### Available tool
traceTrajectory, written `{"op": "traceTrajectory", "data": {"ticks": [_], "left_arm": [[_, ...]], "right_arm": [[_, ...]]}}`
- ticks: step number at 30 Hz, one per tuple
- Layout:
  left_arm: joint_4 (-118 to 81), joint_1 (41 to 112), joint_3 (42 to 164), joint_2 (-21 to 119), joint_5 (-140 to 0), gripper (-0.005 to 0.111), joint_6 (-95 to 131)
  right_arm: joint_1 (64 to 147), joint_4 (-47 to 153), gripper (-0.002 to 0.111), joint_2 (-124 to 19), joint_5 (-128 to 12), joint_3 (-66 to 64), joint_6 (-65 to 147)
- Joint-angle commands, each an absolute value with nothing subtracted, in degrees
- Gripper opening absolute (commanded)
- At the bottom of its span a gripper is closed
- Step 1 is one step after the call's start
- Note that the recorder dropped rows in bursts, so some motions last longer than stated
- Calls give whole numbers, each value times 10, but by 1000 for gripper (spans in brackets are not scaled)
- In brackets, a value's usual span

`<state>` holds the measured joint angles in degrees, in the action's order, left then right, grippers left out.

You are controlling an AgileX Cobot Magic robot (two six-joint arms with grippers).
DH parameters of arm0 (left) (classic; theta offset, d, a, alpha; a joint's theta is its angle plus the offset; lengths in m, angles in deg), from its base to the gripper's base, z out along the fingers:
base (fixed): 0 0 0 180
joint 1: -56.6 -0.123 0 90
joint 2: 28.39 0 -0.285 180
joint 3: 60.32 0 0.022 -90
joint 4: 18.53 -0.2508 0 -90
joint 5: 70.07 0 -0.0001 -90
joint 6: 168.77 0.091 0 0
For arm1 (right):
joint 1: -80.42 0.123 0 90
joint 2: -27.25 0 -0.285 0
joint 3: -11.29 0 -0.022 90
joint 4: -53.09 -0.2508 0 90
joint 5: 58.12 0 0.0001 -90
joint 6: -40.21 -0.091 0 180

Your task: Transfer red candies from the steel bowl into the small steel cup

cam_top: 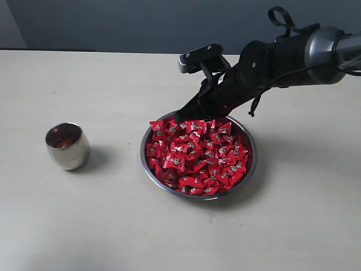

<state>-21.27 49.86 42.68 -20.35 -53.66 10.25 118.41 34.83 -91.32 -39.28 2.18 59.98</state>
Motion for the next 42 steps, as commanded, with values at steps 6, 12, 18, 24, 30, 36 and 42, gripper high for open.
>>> {"op": "traceTrajectory", "data": {"ticks": [6, 12, 18, 24, 30, 36, 42], "left_arm": [[-211, 498, 425, -206, -538, 0, 101], [-211, 498, 425, -206, -538, 0, 101], [-211, 498, 425, -206, -538, 0, 101], [-211, 498, 425, -206, -538, 0, 101], [-211, 498, 425, -206, -538, 0, 101], [-211, 498, 425, -206, -538, 0, 101], [-211, 498, 425, -206, -538, 0, 101]], "right_arm": [[1182, 288, -1, -918, -384, 29, 659], [1182, 283, -1, -918, -383, 29, 662], [1182, 257, -1, -921, -381, 29, 670], [1182, 235, -1, -921, -379, 29, 692], [1182, 248, -1, -921, -375, 29, 692], [1182, 265, -1, -923, -381, 29, 696], [1182, 271, -1, -937, -387, 30, 716]]}}
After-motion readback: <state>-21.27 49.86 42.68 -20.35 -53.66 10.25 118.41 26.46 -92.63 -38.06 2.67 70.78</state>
